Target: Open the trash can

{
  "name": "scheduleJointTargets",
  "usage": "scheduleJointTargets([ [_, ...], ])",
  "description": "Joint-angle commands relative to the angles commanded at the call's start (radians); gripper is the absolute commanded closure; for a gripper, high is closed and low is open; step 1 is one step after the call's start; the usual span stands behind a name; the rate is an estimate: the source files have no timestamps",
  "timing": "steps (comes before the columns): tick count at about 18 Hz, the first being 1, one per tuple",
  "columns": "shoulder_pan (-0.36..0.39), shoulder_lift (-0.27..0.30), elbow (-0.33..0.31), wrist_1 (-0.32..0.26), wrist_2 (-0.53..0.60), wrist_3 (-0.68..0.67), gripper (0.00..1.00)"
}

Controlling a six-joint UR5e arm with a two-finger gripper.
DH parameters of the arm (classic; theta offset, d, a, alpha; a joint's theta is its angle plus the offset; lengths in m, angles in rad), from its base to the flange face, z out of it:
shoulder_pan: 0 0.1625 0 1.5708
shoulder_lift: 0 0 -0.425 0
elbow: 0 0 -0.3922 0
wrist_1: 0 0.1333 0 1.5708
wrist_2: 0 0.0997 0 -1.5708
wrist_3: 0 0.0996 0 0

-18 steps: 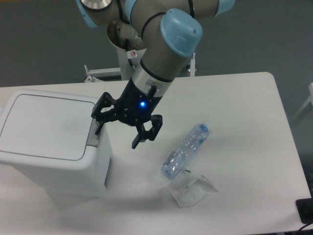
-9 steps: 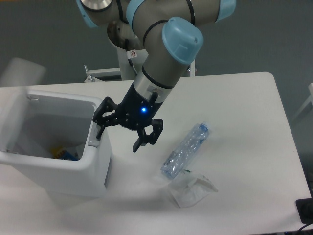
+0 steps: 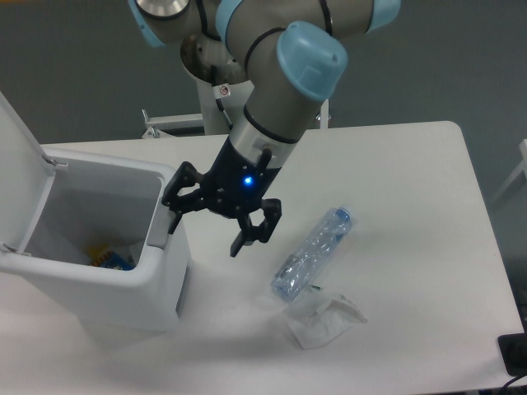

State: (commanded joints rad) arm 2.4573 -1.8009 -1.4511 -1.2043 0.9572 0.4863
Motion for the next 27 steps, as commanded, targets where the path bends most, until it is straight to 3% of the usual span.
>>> scheduleJointTargets([
  [5,0.064,-0.023,-0.002,0.019,0.003,0.021,0.00],
  [8,0.120,-0.054,0.009,0.022,0.032,0.110,0.00],
  [12,0.172,-0.133,0.075,0.022,0.197,0.241,0.00],
  [16,0.265,-0.204,0.083,0.058,0.412,0.434,0.00],
  [20,0.295,-0.213,0.072,0.061,0.489,0.604,0.00],
  [24,0.324,-0.236,0.083,0.060,0.518,0.620,0.00],
  [27,0.324,-0.230,0.069,0.055,0.525,0.734,0.00],
])
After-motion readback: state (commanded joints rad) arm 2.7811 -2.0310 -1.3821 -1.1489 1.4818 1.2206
